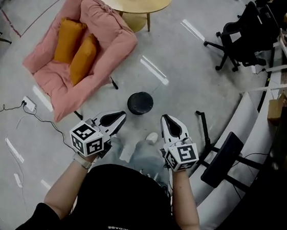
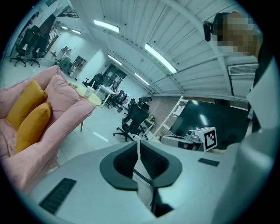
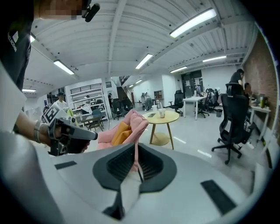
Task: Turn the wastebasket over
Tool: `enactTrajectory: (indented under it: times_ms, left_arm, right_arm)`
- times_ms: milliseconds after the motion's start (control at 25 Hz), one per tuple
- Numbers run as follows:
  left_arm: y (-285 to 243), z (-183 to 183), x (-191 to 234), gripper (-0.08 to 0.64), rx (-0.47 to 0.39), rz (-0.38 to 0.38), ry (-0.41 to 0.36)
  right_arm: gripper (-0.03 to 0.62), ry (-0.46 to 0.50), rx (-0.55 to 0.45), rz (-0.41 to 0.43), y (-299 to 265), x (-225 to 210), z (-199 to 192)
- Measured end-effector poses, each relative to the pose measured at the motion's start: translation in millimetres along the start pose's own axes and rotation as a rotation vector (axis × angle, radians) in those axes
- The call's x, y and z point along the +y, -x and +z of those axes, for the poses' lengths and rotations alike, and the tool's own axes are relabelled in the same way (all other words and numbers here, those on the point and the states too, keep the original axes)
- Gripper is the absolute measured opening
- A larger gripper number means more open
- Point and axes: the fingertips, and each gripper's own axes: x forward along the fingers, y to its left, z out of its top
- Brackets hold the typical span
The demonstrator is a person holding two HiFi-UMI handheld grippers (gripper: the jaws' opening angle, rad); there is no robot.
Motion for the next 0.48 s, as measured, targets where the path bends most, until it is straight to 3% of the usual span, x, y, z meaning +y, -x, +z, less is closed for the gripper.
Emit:
enactTrajectory:
  times_ms: [240,480]
  left_arm:
    - [-37.5,-37.5,42.1,0.015,0.036,0.151,0.109]
    - [-82.9,-87.7,94.4,0.041,0.023,0.299,0.259]
  right_arm:
    - [0.039,-0.021,0.114,0.107,-49.3,-51.4,-32.3]
    - [0.106,-0.094,0.244,0.236,-102.0,-111.4,-92.6]
